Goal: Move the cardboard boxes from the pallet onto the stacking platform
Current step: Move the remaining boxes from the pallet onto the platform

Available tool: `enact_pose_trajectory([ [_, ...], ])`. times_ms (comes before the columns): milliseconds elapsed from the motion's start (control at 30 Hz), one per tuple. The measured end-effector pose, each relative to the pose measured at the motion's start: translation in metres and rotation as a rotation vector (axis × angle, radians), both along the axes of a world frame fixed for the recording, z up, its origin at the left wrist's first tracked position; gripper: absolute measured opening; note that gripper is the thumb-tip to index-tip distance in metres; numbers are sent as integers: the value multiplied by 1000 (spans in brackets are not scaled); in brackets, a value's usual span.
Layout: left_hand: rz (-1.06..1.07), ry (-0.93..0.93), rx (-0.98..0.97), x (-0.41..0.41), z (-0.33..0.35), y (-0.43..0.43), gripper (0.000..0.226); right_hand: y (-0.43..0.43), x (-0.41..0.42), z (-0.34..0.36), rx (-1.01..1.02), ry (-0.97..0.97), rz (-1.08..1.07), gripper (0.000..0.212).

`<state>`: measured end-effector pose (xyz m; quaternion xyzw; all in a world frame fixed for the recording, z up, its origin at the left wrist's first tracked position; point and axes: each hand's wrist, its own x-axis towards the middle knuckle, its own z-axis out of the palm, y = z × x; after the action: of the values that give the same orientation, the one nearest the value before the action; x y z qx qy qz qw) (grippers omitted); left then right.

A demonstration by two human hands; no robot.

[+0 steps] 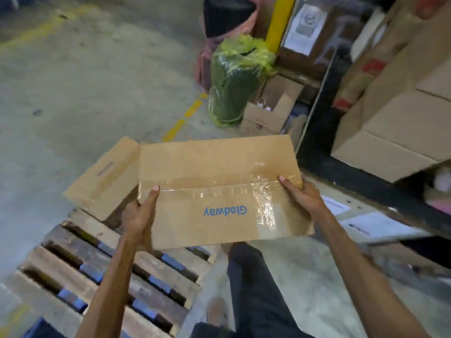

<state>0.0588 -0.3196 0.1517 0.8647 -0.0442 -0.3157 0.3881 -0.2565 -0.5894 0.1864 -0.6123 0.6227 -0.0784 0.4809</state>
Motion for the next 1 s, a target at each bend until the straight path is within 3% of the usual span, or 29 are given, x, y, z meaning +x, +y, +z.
enact_pose_trajectory([
  [133, -287, 44, -2, -87, 19, -47, 105, 30, -151, 39, -9, 53, -182, 56],
  [267, -588, 25, -38, -201, 31, -105, 121, 60, -304, 60, 5, 94, -412, 54],
  [367, -791, 42, -13, -284, 50, -140, 92, 75, -396, 81, 55, 112, -538, 54],
  [433, -895, 46, 7, -345, 59, -167, 93, 81, -466, 96, 78, 122, -595, 57],
  [533, -1001, 54, 3, -438, 70, -208, 94, 73, -567, 116, 112, 166, -673, 82],
  [833, -1028, -62, -67, -667, 117, -318, 82, -2, -786, 159, -8, 142, -752, 94],
  [1000, -956, -30, -220, -735, 145, -389, 87, -83, -852, 184, -138, 79, -727, 67],
])
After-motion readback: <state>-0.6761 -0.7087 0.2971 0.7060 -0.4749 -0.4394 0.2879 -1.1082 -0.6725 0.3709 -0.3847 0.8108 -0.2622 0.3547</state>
